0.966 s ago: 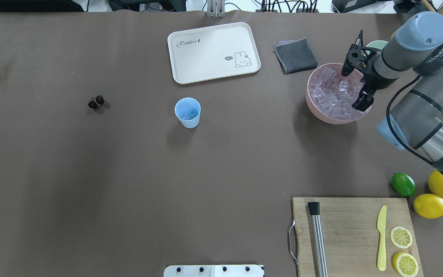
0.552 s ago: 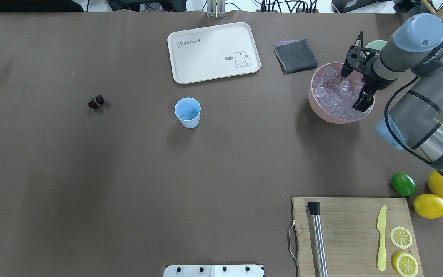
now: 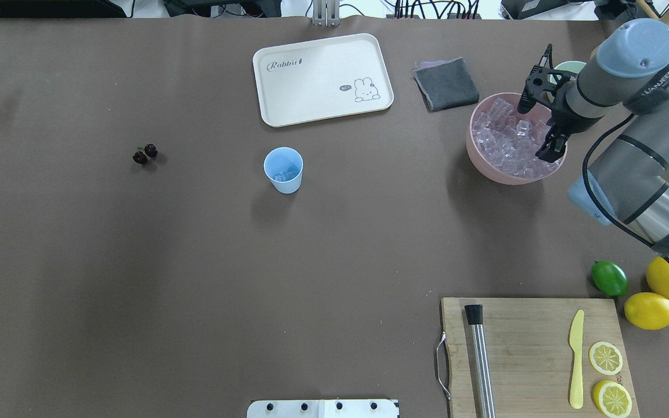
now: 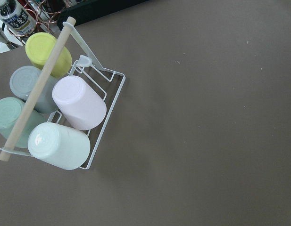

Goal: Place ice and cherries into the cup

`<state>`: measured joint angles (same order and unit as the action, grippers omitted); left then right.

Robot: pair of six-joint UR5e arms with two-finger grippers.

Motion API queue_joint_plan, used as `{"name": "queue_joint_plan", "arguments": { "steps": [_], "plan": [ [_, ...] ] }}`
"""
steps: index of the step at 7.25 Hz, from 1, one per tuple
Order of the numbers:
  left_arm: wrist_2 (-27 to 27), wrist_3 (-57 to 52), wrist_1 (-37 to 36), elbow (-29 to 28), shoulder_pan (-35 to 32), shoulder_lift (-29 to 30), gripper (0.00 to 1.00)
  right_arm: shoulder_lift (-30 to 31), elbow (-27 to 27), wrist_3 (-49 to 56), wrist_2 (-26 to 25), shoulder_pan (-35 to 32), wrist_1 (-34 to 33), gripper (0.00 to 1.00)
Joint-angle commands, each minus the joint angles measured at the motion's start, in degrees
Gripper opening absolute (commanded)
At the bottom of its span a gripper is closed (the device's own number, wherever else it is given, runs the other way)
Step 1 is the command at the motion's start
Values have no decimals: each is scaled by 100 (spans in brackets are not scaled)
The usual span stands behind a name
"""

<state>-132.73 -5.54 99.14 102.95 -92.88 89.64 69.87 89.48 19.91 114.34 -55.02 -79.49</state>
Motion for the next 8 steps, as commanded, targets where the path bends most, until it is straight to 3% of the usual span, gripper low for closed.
{"name": "queue_joint_plan", "arguments": {
  "steps": [1,5,6,7,8],
  "plan": [
    [2,0,70,6,-2,-95,98,-8,26,-57,-43,0,-23,40],
    [2,9,158,-38,15,-105,98,-17,35,-92,-43,-70,-23,34],
    [2,9,158,-47,15,-105,98,-52,209,-92,35,-218,-318,23],
    [2,17,158,-12,15,-105,98,-252,567,-92,44,-272,-1061,12],
    [2,26,158,6,15,-105,98,-385,910,-92,53,-272,-1608,8]
  ]
}}
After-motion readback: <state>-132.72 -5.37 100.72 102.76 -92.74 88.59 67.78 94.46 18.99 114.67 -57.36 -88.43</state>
